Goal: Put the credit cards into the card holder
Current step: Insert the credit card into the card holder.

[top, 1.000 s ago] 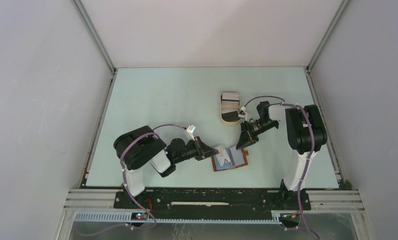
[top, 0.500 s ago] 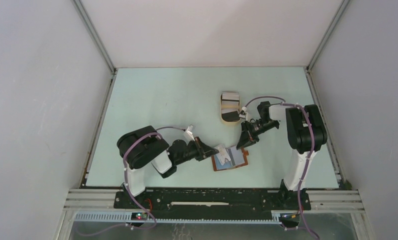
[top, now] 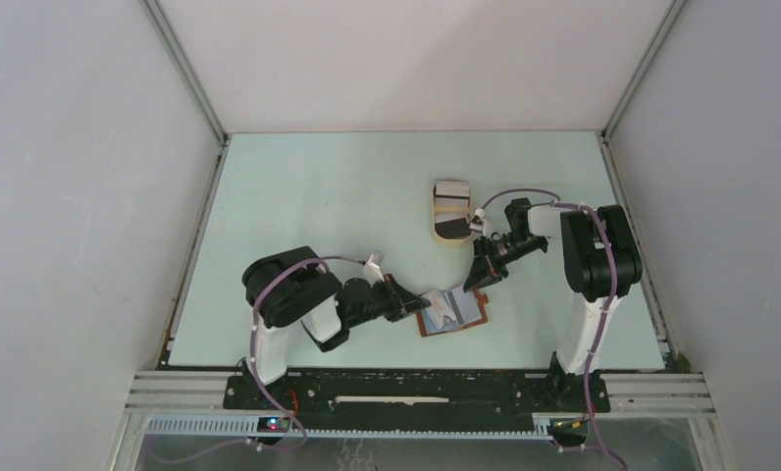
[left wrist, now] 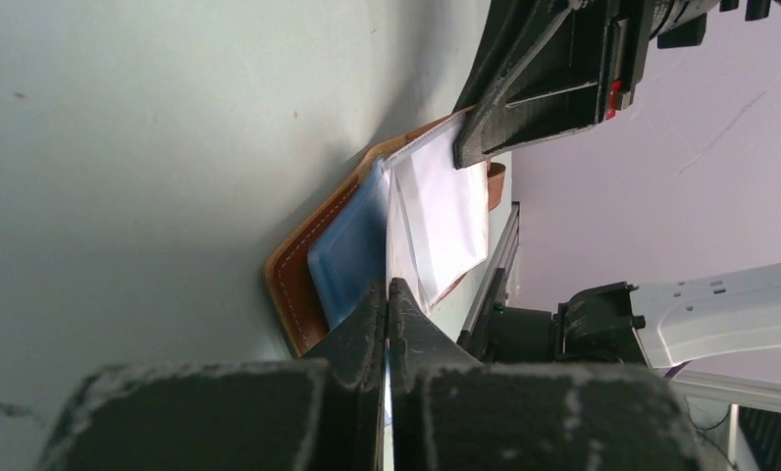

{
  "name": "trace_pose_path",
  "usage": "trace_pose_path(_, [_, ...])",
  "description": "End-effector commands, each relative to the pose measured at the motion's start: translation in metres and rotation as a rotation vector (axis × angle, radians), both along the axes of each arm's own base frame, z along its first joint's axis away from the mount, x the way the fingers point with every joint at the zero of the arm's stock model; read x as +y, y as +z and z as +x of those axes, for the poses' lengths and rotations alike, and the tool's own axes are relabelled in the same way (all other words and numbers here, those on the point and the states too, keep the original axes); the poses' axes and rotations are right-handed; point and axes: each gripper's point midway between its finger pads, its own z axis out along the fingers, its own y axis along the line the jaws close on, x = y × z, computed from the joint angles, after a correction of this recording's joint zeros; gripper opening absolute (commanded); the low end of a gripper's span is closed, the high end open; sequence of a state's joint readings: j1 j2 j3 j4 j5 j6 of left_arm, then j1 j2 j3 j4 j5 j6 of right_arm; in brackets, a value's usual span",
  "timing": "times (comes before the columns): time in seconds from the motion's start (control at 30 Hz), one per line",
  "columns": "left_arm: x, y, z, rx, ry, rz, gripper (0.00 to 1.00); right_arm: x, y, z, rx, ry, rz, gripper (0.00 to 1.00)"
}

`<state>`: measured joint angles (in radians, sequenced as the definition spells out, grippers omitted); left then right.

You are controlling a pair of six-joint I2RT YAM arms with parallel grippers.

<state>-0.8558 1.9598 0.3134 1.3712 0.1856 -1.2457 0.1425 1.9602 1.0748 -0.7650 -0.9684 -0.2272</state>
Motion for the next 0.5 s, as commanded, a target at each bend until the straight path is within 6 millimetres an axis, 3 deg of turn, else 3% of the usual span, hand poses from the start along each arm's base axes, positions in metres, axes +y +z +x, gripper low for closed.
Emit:
trace_pose_path(0.0, [-0.0087, 0.0051, 0.0051, 0.011, 0.020, -0.036, 0.00, 0.0003, -0.0023, 0.0036, 0.001, -0.012, -0.004, 0.20])
trace_pose_path(0.47, [-0.0140, 0.0074, 0.0071, 0.022, 0.038, -0.067, 0.00, 0.0033, -0.0008, 0.0017, 0.028, -0.026, 0.028, 0.19])
